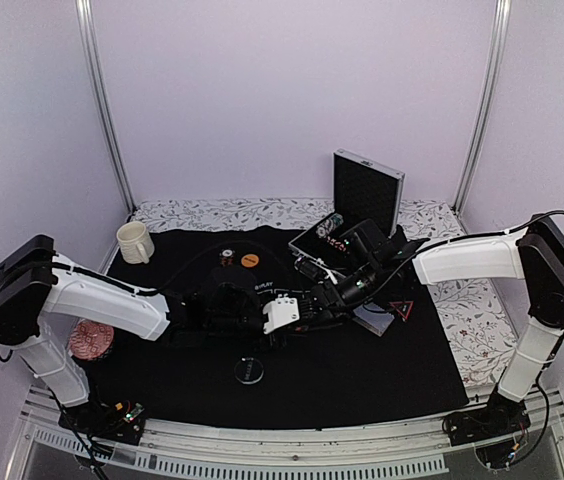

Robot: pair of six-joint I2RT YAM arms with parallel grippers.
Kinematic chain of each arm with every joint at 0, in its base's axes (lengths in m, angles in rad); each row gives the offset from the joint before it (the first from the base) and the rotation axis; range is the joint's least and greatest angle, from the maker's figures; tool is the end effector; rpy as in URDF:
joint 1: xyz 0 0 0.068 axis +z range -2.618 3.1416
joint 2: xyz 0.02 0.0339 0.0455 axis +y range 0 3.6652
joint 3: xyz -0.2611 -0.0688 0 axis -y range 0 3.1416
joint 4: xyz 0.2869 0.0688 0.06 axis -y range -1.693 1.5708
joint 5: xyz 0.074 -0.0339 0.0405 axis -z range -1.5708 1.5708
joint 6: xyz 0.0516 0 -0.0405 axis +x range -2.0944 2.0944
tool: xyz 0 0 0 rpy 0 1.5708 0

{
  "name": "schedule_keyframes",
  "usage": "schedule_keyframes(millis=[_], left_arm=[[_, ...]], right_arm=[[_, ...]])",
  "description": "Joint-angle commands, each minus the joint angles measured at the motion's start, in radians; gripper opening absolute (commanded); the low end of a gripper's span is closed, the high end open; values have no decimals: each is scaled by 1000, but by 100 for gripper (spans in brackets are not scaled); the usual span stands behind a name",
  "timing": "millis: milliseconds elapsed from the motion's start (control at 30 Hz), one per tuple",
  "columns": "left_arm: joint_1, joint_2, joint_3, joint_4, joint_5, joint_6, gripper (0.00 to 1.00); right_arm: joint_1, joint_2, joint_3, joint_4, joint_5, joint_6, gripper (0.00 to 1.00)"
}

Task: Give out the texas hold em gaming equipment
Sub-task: Pass from the right arm to the left

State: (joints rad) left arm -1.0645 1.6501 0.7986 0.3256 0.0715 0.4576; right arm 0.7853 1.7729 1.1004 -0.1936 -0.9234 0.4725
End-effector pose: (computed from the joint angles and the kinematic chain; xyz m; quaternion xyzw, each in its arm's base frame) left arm 0.1827 -0.3371 0.1345 0.6102 0.6148 -0.1786 0.4666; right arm 0.2554 0.3136 0.1574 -0.2827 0.8061 0.5199 0.0039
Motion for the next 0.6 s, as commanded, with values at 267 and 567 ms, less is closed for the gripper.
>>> schedule_keyframes(millis=[267, 567], left_arm=[[8, 0, 10, 41, 24, -15, 30], [8, -7, 12, 17, 26, -18, 0]], right_arm=[[4, -46, 26, 52, -42, 0, 2], [4, -42, 24, 51, -41, 1, 2]])
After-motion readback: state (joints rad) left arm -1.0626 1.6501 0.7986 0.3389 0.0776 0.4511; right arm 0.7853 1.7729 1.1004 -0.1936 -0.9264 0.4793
